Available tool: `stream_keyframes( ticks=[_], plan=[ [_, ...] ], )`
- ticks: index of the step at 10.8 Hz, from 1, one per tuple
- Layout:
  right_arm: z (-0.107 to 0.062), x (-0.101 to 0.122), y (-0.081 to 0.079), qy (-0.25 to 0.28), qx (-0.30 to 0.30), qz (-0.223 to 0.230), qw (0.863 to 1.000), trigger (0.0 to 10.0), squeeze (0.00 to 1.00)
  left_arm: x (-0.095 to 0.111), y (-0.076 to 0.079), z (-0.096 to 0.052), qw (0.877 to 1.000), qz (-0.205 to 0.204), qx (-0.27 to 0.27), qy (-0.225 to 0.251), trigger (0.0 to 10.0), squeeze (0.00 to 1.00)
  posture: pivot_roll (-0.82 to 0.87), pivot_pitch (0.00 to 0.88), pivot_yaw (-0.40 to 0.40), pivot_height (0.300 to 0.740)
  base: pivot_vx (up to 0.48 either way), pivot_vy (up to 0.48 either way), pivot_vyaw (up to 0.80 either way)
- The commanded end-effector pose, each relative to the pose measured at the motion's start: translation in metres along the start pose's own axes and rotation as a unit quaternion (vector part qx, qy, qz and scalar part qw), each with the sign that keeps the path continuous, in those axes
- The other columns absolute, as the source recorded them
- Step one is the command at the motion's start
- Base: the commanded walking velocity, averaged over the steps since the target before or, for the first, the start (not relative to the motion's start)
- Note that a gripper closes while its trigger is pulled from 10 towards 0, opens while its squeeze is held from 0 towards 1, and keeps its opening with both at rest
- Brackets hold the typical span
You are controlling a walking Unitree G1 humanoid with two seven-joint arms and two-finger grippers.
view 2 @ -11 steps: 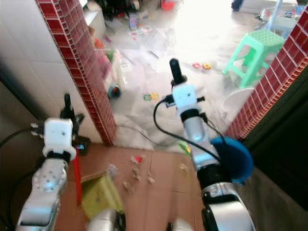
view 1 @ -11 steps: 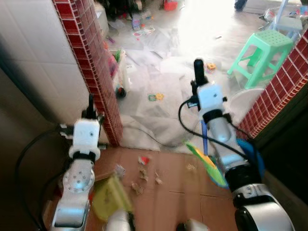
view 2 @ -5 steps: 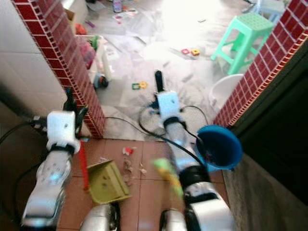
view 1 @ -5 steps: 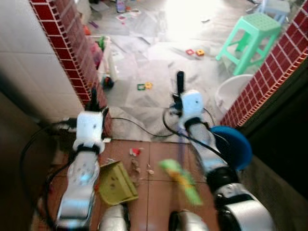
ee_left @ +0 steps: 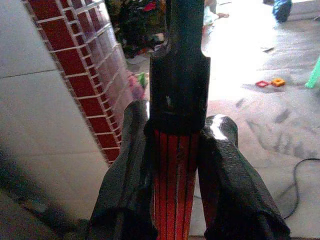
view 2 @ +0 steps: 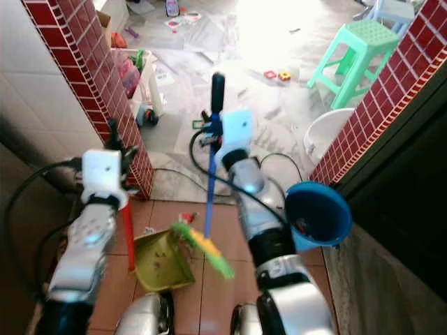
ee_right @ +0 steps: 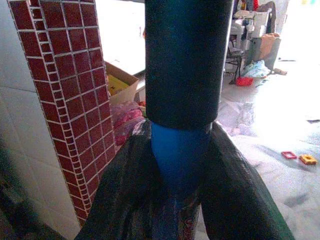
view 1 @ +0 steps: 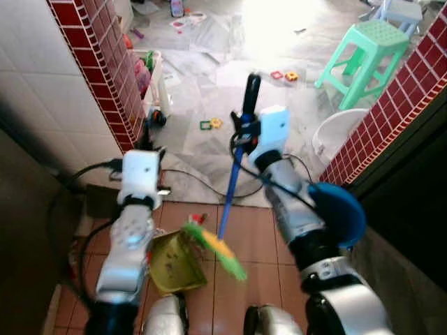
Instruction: Sweep floor
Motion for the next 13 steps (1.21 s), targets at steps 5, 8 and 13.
stream_keyframes(
  ticks=[5, 8, 13],
  plan=[
    [0.004, 0.016, 0.008, 0.007, 0.022, -0.044, 0.999, 10.0, 0.00, 0.018, 0.029, 0.015, 0.998, -0.034, -0.029, 0.042, 10.0, 0.00, -0.01, 0.117, -0.074, 0.740, 0.000, 0.000, 0.00],
    [0.002, 0.016, 0.005, 0.013, 0.020, -0.047, 0.999, 10.0, 0.00, 0.027, 0.036, 0.020, 0.997, -0.048, -0.025, 0.054, 10.0, 0.00, -0.01, 0.105, -0.082, 0.740, 0.000, 0.000, 0.00],
    [-0.005, 0.020, 0.026, 0.041, -0.060, -0.055, 0.996, 10.0, 0.00, 0.034, 0.029, 0.016, 0.995, -0.068, -0.028, 0.067, 10.0, 0.00, -0.02, 0.098, -0.024, 0.740, 0.000, 0.000, 0.00]
  ],
)
Point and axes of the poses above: a point about 5 cm out from each wrist's last joint towards the gripper, its own z axis pointing out of the wrist towards the gripper, its own x axis along the axis of the wrist's last joint, y = z × x, the point moved 2 cm from there along z, pointing out of the wrist towards the gripper, and after that the axes turned 9 degrees about z, right-handed, at the moved point
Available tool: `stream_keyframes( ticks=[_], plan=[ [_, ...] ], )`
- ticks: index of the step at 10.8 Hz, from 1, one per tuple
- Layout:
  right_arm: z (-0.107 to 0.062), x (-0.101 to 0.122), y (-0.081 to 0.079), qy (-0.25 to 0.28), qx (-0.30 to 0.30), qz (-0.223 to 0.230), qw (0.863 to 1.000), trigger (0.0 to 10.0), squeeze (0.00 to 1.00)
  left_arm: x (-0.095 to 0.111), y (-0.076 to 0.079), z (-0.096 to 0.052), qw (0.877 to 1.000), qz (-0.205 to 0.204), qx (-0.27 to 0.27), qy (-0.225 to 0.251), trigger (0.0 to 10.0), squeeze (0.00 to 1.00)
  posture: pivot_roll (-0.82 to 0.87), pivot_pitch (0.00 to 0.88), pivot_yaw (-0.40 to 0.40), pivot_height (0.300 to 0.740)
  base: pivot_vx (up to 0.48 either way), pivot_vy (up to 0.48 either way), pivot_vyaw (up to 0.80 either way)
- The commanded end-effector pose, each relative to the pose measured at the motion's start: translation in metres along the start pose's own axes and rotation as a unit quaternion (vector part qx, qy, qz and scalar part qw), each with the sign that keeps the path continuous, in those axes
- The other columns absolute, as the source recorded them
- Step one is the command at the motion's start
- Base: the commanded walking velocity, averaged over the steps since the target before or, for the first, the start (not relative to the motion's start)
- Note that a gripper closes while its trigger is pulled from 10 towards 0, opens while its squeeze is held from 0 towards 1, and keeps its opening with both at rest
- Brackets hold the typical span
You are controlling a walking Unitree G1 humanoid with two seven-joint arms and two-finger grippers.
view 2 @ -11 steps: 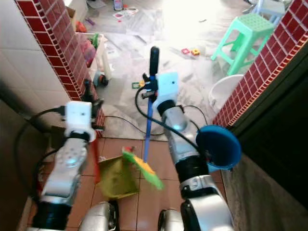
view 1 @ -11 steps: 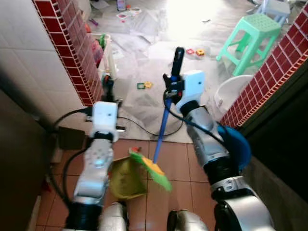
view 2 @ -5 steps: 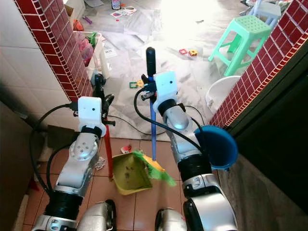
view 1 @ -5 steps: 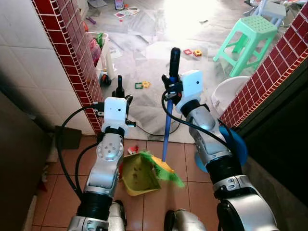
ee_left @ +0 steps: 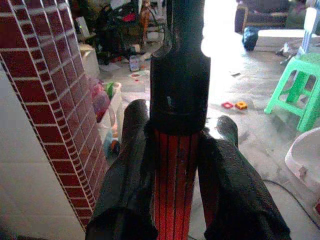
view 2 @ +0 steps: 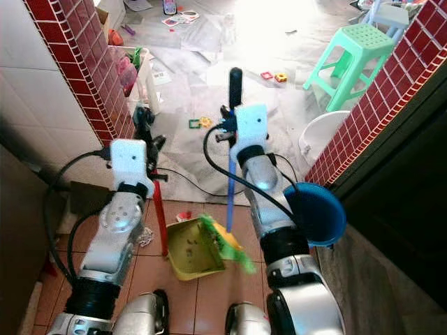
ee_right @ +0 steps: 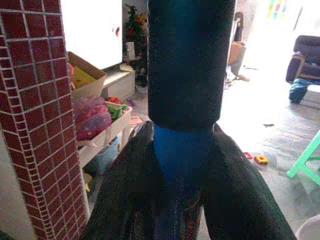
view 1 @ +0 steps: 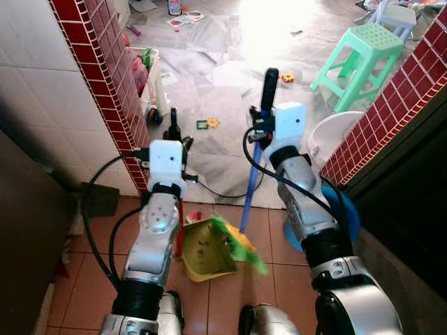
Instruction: Sweep floor
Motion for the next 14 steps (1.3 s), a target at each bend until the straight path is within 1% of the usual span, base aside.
stream_keyframes(
  ticks=[1, 2, 4, 5, 7, 8, 9, 10, 11, 12, 13, 14],
  plan=[
    [0.002, 0.020, 0.004, 0.044, -0.009, -0.014, 0.999, 10.0, 0.00, 0.018, -0.003, -0.001, 0.999, -0.003, 0.002, 0.037, 10.0, 0.00, -0.02, 0.099, -0.018, 0.740, 0.000, 0.000, 0.80],
    [0.005, 0.026, 0.009, 0.055, -0.027, -0.030, 0.998, 10.0, 0.00, 0.020, -0.007, -0.004, 0.999, -0.011, -0.001, 0.034, 10.0, 0.00, -0.02, 0.107, -0.013, 0.740, 0.000, 0.000, 0.61],
    [0.007, 0.030, 0.016, 0.060, -0.052, -0.044, 0.996, 10.0, 0.00, 0.020, -0.009, -0.005, 1.000, -0.018, -0.002, 0.025, 10.0, 0.00, -0.01, 0.112, -0.015, 0.740, 0.000, 0.000, 0.00],
    [0.007, 0.028, 0.018, 0.056, -0.056, -0.047, 0.996, 10.0, 0.00, 0.022, -0.011, -0.005, 0.999, -0.023, -0.006, 0.028, 10.0, 0.00, -0.01, 0.113, -0.018, 0.740, 0.000, 0.000, 0.00],
    [0.006, 0.026, 0.018, 0.053, -0.056, -0.046, 0.996, 10.0, 0.00, 0.020, -0.015, -0.007, 1.000, -0.013, -0.002, 0.025, 10.0, 0.00, -0.01, 0.113, -0.020, 0.740, 0.000, 0.000, 0.00],
    [0.006, 0.029, 0.016, 0.066, -0.051, -0.069, 0.994, 10.0, 0.00, 0.017, -0.022, -0.008, 1.000, 0.010, 0.010, 0.024, 10.0, 0.00, -0.01, 0.114, -0.020, 0.740, 0.000, 0.000, 0.00],
    [0.006, 0.028, 0.018, 0.064, -0.054, -0.071, 0.994, 10.0, 0.00, 0.014, -0.028, -0.007, 0.999, 0.030, 0.018, 0.022, 10.0, 0.00, -0.01, 0.113, -0.019, 0.740, 0.000, 0.000, 0.00],
    [0.007, 0.028, 0.020, 0.062, -0.059, -0.070, 0.994, 10.0, 0.00, 0.010, -0.037, -0.007, 0.998, 0.048, 0.029, 0.014, 10.0, 0.00, -0.01, 0.112, -0.018, 0.740, 0.000, 0.000, 0.00],
    [0.007, 0.028, 0.021, 0.063, -0.061, -0.073, 0.994, 10.0, 0.00, 0.011, -0.044, -0.007, 0.997, 0.063, 0.033, 0.017, 10.0, 0.00, -0.01, 0.112, -0.015, 0.740, 0.000, 0.000, 0.00],
    [0.006, 0.028, 0.023, 0.063, -0.064, -0.077, 0.993, 10.0, 0.00, 0.012, -0.048, -0.007, 0.997, 0.062, 0.038, 0.018, 10.0, 0.00, -0.01, 0.110, -0.010, 0.740, 0.000, 0.000, 0.00],
    [0.005, 0.028, 0.025, 0.064, -0.069, -0.079, 0.992, 10.0, 0.00, 0.011, -0.049, -0.007, 0.997, 0.059, 0.039, 0.013, 10.0, 0.00, -0.01, 0.114, -0.010, 0.740, 0.000, 0.000, 0.00],
    [0.005, 0.028, 0.026, 0.063, -0.072, -0.084, 0.992, 10.0, 0.00, 0.006, -0.046, -0.007, 0.998, 0.062, 0.030, 0.007, 10.0, 0.00, -0.02, 0.116, -0.012, 0.740, 0.000, 0.000, 0.00]
  ],
)
Point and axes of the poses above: a point about 5 cm out from each wrist's last joint towards the gripper, its own z axis pointing out of the wrist towards the gripper, its own x axis along the axis of the wrist's last joint, y = z × x, the point moved 2 cm from there along z, pointing out of the wrist towards the gripper, and after that the axes turned 9 degrees about z, right-handed, at the moved point
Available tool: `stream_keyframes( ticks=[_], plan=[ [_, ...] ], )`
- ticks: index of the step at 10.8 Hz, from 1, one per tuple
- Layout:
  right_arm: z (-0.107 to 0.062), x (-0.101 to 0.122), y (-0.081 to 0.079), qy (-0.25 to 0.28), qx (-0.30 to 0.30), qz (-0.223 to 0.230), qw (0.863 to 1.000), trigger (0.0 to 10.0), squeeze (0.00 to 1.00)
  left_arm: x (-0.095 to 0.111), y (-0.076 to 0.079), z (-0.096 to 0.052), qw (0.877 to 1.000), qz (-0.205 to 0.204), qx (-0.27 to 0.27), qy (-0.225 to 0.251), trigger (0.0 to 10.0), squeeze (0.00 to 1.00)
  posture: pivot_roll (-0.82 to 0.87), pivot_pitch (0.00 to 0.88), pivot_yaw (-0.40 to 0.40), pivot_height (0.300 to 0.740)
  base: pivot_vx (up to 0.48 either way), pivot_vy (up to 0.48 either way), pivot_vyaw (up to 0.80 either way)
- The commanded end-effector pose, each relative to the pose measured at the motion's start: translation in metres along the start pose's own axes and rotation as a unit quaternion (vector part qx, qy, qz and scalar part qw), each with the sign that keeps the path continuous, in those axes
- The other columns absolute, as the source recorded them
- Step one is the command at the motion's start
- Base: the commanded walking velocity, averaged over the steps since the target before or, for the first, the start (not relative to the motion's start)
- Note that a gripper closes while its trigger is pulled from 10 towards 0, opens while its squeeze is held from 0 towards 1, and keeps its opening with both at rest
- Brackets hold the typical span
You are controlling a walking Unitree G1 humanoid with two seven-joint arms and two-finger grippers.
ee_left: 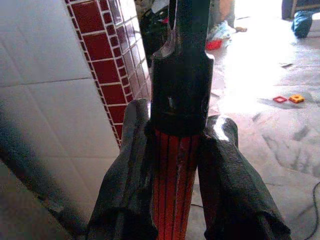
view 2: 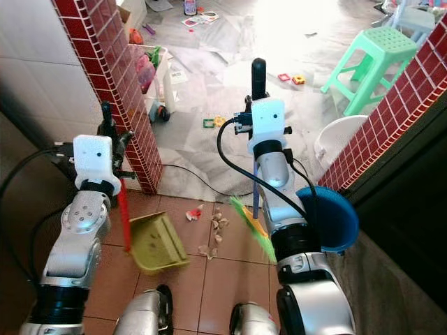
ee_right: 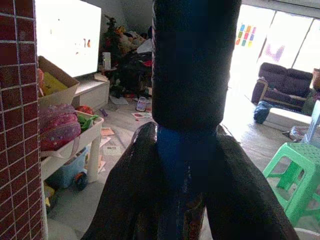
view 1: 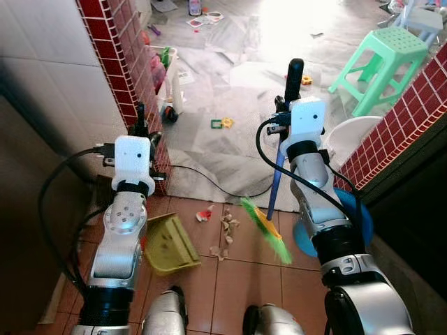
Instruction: Sweep floor
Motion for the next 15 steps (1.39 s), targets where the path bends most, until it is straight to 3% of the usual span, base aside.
stream_keyframes(
  ticks=[1, 3, 5, 7, 9, 10, 11, 12, 13, 14, 15],
  plan=[
    [0.006, 0.013, 0.002, 0.028, -0.002, -0.008, 1.000, 10.0, 0.00, 0.000, 0.007, 0.001, 1.000, -0.006, -0.011, 0.005, 10.0, 0.00, -0.03, 0.114, -0.013, 0.740, 0.000, 0.000, 0.00],
    [0.008, 0.015, 0.004, 0.025, -0.005, -0.007, 1.000, 10.0, 0.00, -0.026, 0.035, 0.007, 0.998, 0.013, -0.064, -0.025, 10.0, 0.00, -0.06, 0.109, -0.006, 0.740, 0.000, 0.000, 0.00],
    [0.006, 0.005, 0.009, -0.008, -0.019, 0.026, 0.999, 10.0, 0.00, -0.044, 0.047, 0.012, 0.996, 0.032, -0.070, -0.046, 10.0, 0.00, -0.08, 0.110, -0.005, 0.740, 0.000, 0.000, 0.00],
    [0.006, -0.004, 0.004, -0.037, -0.019, 0.054, 0.998, 10.0, 0.00, -0.055, 0.067, 0.016, 0.992, -0.017, -0.091, -0.082, 10.0, 0.00, -0.09, 0.103, -0.007, 0.740, 0.000, 0.000, 0.00],
    [0.007, -0.012, -0.007, -0.073, -0.005, 0.119, 0.990, 10.0, 0.00, -0.055, 0.088, 0.014, 0.987, -0.047, -0.125, -0.087, 10.0, 0.00, -0.09, 0.097, -0.011, 0.740, 0.000, 0.000, 0.00],
    [0.008, -0.016, -0.011, -0.095, 0.001, 0.149, 0.984, 10.0, 0.00, -0.056, 0.095, 0.013, 0.985, -0.059, -0.133, -0.089, 10.0, 0.00, -0.09, 0.091, -0.013, 0.740, 0.000, 0.000, 0.00],
    [0.009, -0.019, -0.018, -0.120, 0.003, 0.223, 0.967, 10.0, 0.00, -0.060, 0.097, 0.012, 0.982, -0.088, -0.130, -0.103, 10.0, 0.00, -0.10, 0.085, -0.015, 0.740, 0.000, 0.000, 0.00],
    [0.011, -0.015, -0.021, -0.121, 0.009, 0.245, 0.962, 10.0, 0.00, -0.060, 0.098, 0.012, 0.982, -0.090, -0.129, -0.100, 10.0, 0.00, -0.09, 0.084, -0.016, 0.740, 0.000, 0.000, 0.00],
    [0.012, -0.009, -0.025, -0.123, 0.035, 0.238, 0.963, 10.0, 0.00, -0.060, 0.097, 0.013, 0.983, -0.090, -0.128, -0.099, 10.0, 0.00, -0.08, 0.079, -0.019, 0.740, 0.000, 0.000, 0.00],
    [0.011, 0.014, -0.036, -0.099, 0.125, 0.151, 0.975, 10.0, 0.00, -0.062, 0.097, 0.013, 0.982, -0.086, -0.132, -0.100, 10.0, 0.00, -0.09, 0.078, -0.016, 0.740, 0.000, 0.000, 0.00],
    [0.009, 0.031, -0.043, -0.066, 0.176, 0.123, 0.974, 10.0, 0.00, -0.062, 0.096, 0.013, 0.983, -0.082, -0.133, -0.098, 10.0, 0.00, -0.09, 0.076, -0.010, 0.740, 0.000, 0.000, 0.00]
  ],
)
Point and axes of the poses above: a point about 5 cm out from each wrist's last joint towards the gripper, its own z axis pointing out of the wrist towards the gripper, its own x axis along the axis of the wrist's last joint, y = z × x, the point moved 2 cm from there along z, pointing out of the wrist towards the gripper, and after that the axes turned 9 degrees about z, right-handed, at the moved point
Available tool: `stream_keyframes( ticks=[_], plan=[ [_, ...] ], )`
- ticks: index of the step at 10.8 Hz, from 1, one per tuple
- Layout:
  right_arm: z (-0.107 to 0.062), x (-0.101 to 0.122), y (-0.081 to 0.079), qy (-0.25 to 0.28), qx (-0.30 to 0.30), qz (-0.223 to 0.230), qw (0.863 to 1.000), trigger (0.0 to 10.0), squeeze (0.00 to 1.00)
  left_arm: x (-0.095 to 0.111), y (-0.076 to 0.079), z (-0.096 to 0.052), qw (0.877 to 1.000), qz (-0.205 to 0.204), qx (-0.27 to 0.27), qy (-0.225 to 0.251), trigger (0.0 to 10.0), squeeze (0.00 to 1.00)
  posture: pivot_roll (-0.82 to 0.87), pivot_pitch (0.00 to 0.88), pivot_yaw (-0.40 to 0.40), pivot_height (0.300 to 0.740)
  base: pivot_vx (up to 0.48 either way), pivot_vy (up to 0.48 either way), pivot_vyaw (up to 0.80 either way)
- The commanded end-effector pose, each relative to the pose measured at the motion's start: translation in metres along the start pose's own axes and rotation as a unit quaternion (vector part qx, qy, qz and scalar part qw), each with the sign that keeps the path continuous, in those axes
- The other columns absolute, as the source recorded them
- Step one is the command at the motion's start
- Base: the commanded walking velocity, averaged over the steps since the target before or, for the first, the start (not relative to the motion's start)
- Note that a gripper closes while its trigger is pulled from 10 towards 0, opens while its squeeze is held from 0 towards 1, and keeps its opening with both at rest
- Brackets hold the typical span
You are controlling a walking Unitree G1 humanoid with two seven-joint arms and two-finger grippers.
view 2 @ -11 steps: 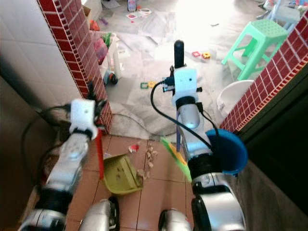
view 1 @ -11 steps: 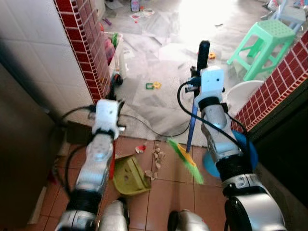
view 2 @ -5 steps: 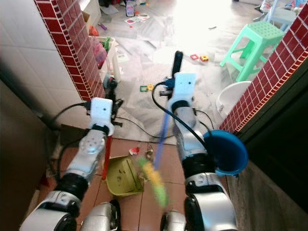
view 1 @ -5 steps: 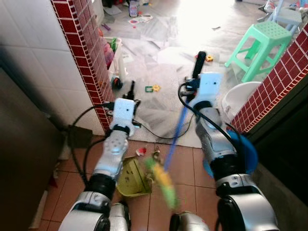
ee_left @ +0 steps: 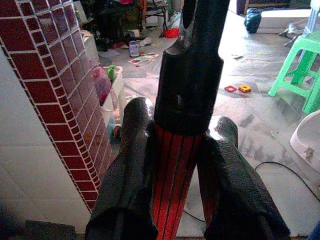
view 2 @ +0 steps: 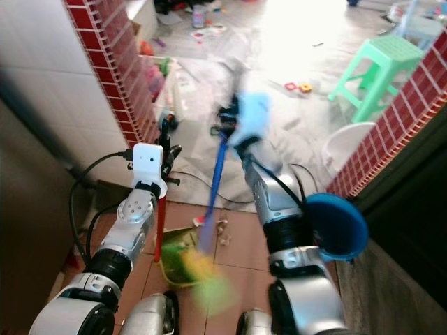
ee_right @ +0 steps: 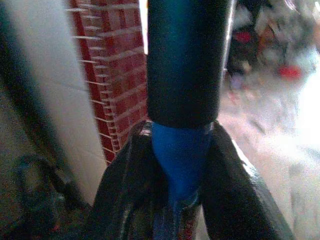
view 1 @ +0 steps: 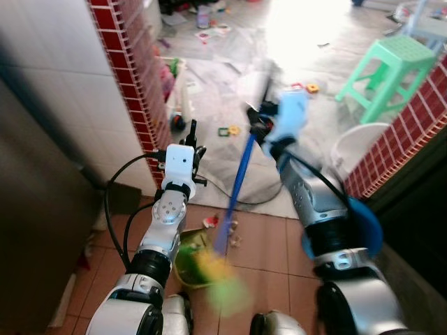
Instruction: Sweep floor
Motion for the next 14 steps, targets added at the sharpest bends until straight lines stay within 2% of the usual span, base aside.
stream_keyframes(
  ticks=[1, 2, 3, 4, 5, 7, 8, 9, 10, 11, 13, 14],
  plan=[
    [-0.002, 0.027, -0.010, 0.057, 0.044, -0.034, 0.997, 10.0, 0.00, -0.030, 0.015, -0.011, 0.997, -0.026, -0.026, -0.068, 10.0, 0.00, -0.09, 0.077, -0.008, 0.740, 0.000, 0.000, 0.00],
    [-0.004, 0.047, -0.014, 0.113, 0.066, -0.078, 0.988, 10.0, 0.00, -0.030, 0.016, -0.011, 0.997, -0.023, -0.028, -0.067, 10.0, 0.00, -0.09, 0.078, -0.004, 0.740, 0.000, 0.000, 0.00],
    [-0.007, 0.058, -0.010, 0.137, 0.060, -0.114, 0.982, 10.0, 0.00, -0.031, 0.017, -0.011, 0.997, -0.021, -0.031, -0.068, 10.0, 0.00, -0.09, 0.079, -0.002, 0.740, 0.000, 0.000, 0.00],
    [-0.009, 0.057, 0.000, 0.139, 0.033, -0.154, 0.978, 10.0, 0.00, -0.031, 0.020, -0.011, 0.996, -0.026, -0.046, -0.069, 10.0, 0.00, -0.09, 0.084, -0.004, 0.740, 0.000, 0.000, 0.00],
    [-0.011, 0.048, 0.009, 0.129, 0.017, -0.162, 0.978, 10.0, 0.00, -0.029, 0.029, -0.012, 0.992, -0.056, -0.088, -0.065, 10.0, 0.00, -0.08, 0.087, -0.005, 0.740, 0.000, 0.000, 0.00],
    [-0.014, 0.032, 0.017, 0.109, -0.010, -0.173, 0.979, 10.0, 0.00, -0.028, 0.037, -0.014, 0.988, -0.061, -0.122, -0.066, 10.0, 0.00, -0.08, 0.091, -0.005, 0.740, 0.000, 0.000, 0.00],
    [-0.016, 0.013, 0.022, 0.081, -0.030, -0.147, 0.985, 10.0, 0.00, -0.029, 0.041, -0.016, 0.985, -0.060, -0.147, -0.067, 10.0, 0.00, -0.08, 0.091, -0.005, 0.740, 0.000, 0.000, 0.00],
    [-0.018, 0.003, 0.021, 0.071, -0.034, -0.125, 0.989, 10.0, 0.00, -0.031, 0.042, -0.017, 0.983, -0.059, -0.155, -0.071, 10.0, 0.00, -0.08, 0.091, -0.005, 0.740, 0.000, 0.000, 0.00],
    [-0.019, -0.012, 0.019, 0.050, -0.041, -0.084, 0.994, 10.0, 0.00, -0.030, 0.044, -0.018, 0.981, -0.065, -0.170, -0.071, 10.0, 0.00, -0.08, 0.093, 0.000, 0.740, 0.000, 0.000, 0.00],
    [-0.019, -0.018, 0.018, 0.042, -0.045, -0.069, 0.996, 10.0, 0.00, -0.030, 0.046, -0.018, 0.979, -0.069, -0.177, -0.071, 10.0, 0.00, -0.08, 0.092, -0.005, 0.740, 0.000, 0.000, 0.00],
    [-0.016, -0.028, 0.011, 0.022, -0.047, 0.008, 0.999, 10.0, 0.00, -0.030, 0.048, -0.020, 0.973, -0.096, -0.196, -0.074, 10.0, 0.00, -0.07, 0.087, -0.004, 0.740, 0.000, 0.000, 0.00],
    [-0.014, -0.027, 0.011, 0.020, -0.054, 0.050, 0.997, 10.0, 0.00, -0.031, 0.046, -0.020, 0.973, -0.095, -0.195, -0.077, 10.0, 0.00, -0.06, 0.088, -0.002, 0.740, 0.000, 0.000, 0.00]
  ],
)
Point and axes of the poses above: a point about 5 cm out from each wrist's last joint towards the gripper, its own z axis pointing out of the wrist towards the gripper, its own x axis along the axis of the wrist's last joint, y = z × x, the point moved 2 cm from there along z, pointing out of the wrist towards the gripper, and after that the axes turned 9 degrees about z, right-handed, at the moved point
